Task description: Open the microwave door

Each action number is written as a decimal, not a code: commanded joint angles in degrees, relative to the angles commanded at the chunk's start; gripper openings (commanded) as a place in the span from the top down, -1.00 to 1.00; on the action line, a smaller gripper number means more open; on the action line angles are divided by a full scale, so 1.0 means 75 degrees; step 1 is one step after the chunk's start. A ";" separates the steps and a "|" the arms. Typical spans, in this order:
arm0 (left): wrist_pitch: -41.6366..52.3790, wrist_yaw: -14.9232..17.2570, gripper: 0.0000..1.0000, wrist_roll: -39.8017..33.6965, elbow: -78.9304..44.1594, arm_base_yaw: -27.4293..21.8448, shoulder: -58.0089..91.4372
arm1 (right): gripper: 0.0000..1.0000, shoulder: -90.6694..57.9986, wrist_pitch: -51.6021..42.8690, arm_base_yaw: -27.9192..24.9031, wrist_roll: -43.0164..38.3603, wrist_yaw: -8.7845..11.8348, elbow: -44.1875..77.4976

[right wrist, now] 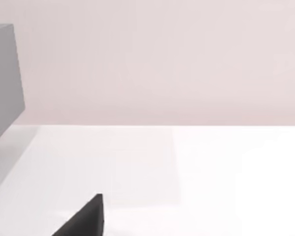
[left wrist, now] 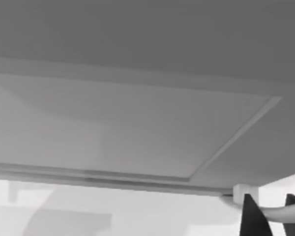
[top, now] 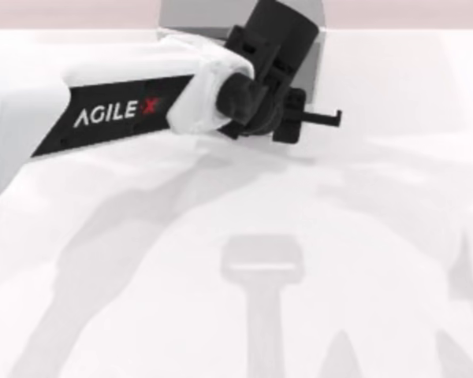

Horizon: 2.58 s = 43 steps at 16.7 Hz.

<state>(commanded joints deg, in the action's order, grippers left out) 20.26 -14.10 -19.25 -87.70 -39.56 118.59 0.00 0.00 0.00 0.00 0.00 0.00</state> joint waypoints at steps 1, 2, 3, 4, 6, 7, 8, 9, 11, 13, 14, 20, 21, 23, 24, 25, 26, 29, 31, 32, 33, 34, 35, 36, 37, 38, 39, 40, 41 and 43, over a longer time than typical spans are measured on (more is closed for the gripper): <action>0.0000 0.0000 1.00 0.0000 0.0000 0.0000 0.0000 | -1.00 0.0000 0.0000 0.0000 0.0000 0.0000 0.0000; 0.0000 0.0000 1.00 0.0000 0.0000 0.0000 0.0000 | -1.00 0.0000 0.0000 0.0000 0.0000 0.0000 0.0000; 0.0000 0.0000 1.00 0.0000 0.0000 0.0000 0.0000 | -1.00 0.0000 0.0000 0.0000 0.0000 0.0000 0.0000; 0.0000 0.0000 1.00 0.0000 0.0000 0.0000 0.0000 | -1.00 0.0000 0.0000 0.0000 0.0000 0.0000 0.0000; 0.0000 0.0000 1.00 0.0000 0.0000 0.0000 0.0000 | -1.00 0.0000 0.0000 0.0000 0.0000 0.0000 0.0000; 0.0000 0.0000 1.00 0.0000 0.0000 0.0000 0.0000 | -1.00 0.0000 0.0000 0.0000 0.0000 0.0000 0.0000; 0.0000 0.0000 1.00 0.0000 0.0000 0.0000 0.0000 | -1.00 0.0000 0.0000 0.0000 0.0000 0.0000 0.0000; 0.0000 0.0000 1.00 0.0000 0.0000 0.0000 0.0000 | -1.00 0.0000 0.0000 0.0000 0.0000 0.0000 0.0000; 0.0000 0.0000 1.00 0.0000 0.0000 0.0000 0.0000 | -1.00 0.0000 0.0000 0.0000 0.0000 0.0000 0.0000; 0.0000 0.0000 1.00 0.0000 0.0000 0.0000 0.0000 | -1.00 0.0000 0.0000 0.0000 0.0000 0.0000 0.0000; 0.0000 0.0000 1.00 0.0000 0.0000 0.0000 0.0000 | -1.00 0.0000 0.0000 0.0000 0.0000 0.0000 0.0000; -0.0004 0.0066 1.00 -0.0023 -0.0011 -0.0060 0.0009 | -1.00 0.0000 0.0000 0.0000 0.0000 0.0000 0.0000; -0.0026 0.0090 1.00 0.0029 0.0055 -0.0038 -0.0024 | -1.00 0.0000 0.0000 0.0000 0.0000 0.0000 0.0000; -0.0123 0.0150 1.00 0.0144 0.0168 0.0011 -0.0139 | -1.00 0.0000 0.0000 0.0000 0.0000 0.0000 0.0000; -0.0159 0.0182 1.00 0.0212 0.0242 0.0036 -0.0181 | -1.00 0.0000 0.0000 0.0000 0.0000 0.0000 0.0000; -0.0171 0.0201 1.00 0.0257 0.0299 0.0050 -0.0196 | -1.00 0.0000 0.0000 0.0000 0.0000 0.0000 0.0000; -0.0170 0.0203 1.00 0.0260 0.0306 0.0053 -0.0196 | -1.00 0.0000 0.0000 0.0000 0.0000 0.0000 0.0000; -0.0170 0.0203 1.00 0.0260 0.0306 0.0053 -0.0196 | -1.00 0.0000 0.0000 0.0000 0.0000 0.0000 0.0000; -0.0170 0.0203 1.00 0.0260 0.0306 0.0053 -0.0196 | -1.00 0.0000 0.0000 0.0000 0.0000 0.0000 0.0000; -0.0170 0.0203 1.00 0.0260 0.0306 0.0053 -0.0196 | -1.00 0.0000 0.0000 0.0000 0.0000 0.0000 0.0000; -0.0170 0.0203 1.00 0.0260 0.0306 0.0053 -0.0196 | -1.00 0.0000 0.0000 0.0000 0.0000 0.0000 0.0000; -0.0170 0.0203 1.00 0.0260 0.0306 0.0053 -0.0196 | -1.00 0.0000 0.0000 0.0000 0.0000 0.0000 0.0000; -0.0170 0.0203 1.00 0.0260 0.0306 0.0053 -0.0196 | -1.00 0.0000 0.0000 0.0000 0.0000 0.0000 0.0000; -0.0170 0.0203 1.00 0.0260 0.0306 0.0053 -0.0196 | -1.00 0.0000 0.0000 0.0000 0.0000 0.0000 0.0000; -0.0170 0.0203 1.00 0.0260 0.0306 0.0053 -0.0196 | -1.00 0.0000 0.0000 0.0000 0.0000 0.0000 0.0000; -0.0170 0.0203 1.00 0.0260 0.0306 0.0053 -0.0196 | -1.00 0.0000 0.0000 0.0000 0.0000 0.0000 0.0000; -0.0170 0.0203 1.00 0.0260 0.0306 0.0053 -0.0196 | -1.00 0.0000 0.0000 0.0000 0.0000 0.0000 0.0000; -0.0170 0.0203 1.00 0.0260 0.0306 0.0053 -0.0196 | -1.00 0.0000 0.0000 0.0000 0.0000 0.0000 0.0000; -0.0170 0.0203 1.00 0.0260 0.0306 0.0053 -0.0196 | -1.00 0.0000 0.0000 0.0000 0.0000 0.0000 0.0000; -0.0170 0.0203 1.00 0.0260 0.0306 0.0053 -0.0196 | -1.00 0.0000 0.0000 0.0000 0.0000 0.0000 0.0000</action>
<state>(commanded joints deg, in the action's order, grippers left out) 18.99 -12.57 -17.30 -85.40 -39.16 117.12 0.00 0.00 0.00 0.00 0.00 0.00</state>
